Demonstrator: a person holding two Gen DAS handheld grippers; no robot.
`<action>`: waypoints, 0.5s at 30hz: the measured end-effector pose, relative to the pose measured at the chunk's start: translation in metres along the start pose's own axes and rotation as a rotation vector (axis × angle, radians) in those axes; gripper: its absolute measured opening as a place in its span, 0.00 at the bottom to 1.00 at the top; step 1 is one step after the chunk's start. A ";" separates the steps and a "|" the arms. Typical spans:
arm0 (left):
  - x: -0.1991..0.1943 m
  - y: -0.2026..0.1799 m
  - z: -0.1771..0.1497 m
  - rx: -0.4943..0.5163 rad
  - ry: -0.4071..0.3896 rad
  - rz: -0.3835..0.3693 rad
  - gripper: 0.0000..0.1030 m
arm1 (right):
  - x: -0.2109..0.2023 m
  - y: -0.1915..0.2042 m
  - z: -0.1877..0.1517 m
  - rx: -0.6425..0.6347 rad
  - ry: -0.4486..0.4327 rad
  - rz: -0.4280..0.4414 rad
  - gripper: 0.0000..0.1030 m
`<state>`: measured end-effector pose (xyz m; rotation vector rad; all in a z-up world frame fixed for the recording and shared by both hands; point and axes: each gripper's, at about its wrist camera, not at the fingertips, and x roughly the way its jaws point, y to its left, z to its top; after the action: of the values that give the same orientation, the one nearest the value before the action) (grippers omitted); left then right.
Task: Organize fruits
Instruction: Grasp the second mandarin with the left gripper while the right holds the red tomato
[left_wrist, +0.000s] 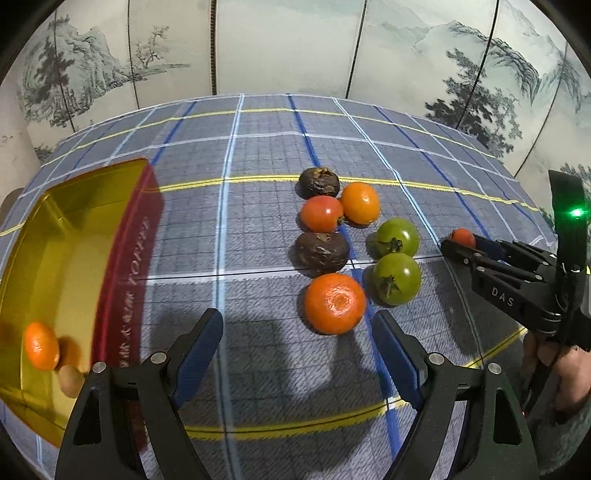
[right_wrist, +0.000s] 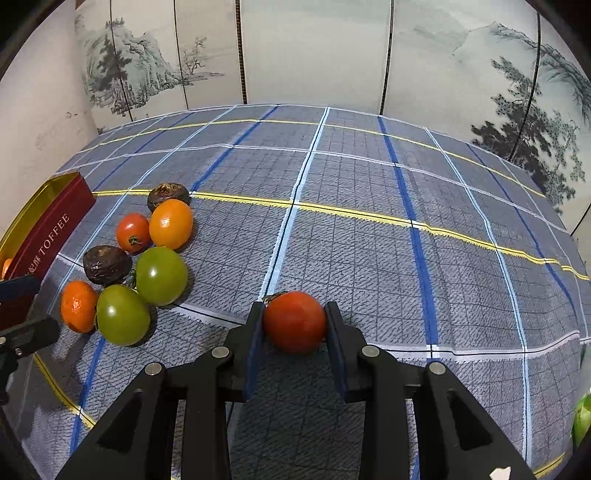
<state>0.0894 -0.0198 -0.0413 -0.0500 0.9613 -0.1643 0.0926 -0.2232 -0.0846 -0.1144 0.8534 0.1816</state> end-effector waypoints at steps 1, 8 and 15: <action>0.002 0.000 0.000 -0.003 0.002 -0.005 0.80 | 0.000 0.000 0.000 -0.002 0.000 -0.002 0.29; 0.016 -0.004 0.003 -0.009 0.025 -0.029 0.74 | 0.000 0.001 0.000 0.000 0.000 0.000 0.29; 0.028 -0.008 0.010 -0.001 0.034 -0.035 0.61 | 0.000 0.000 0.000 0.000 0.000 0.001 0.29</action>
<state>0.1119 -0.0329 -0.0575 -0.0653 0.9953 -0.1970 0.0923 -0.2228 -0.0846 -0.1138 0.8534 0.1821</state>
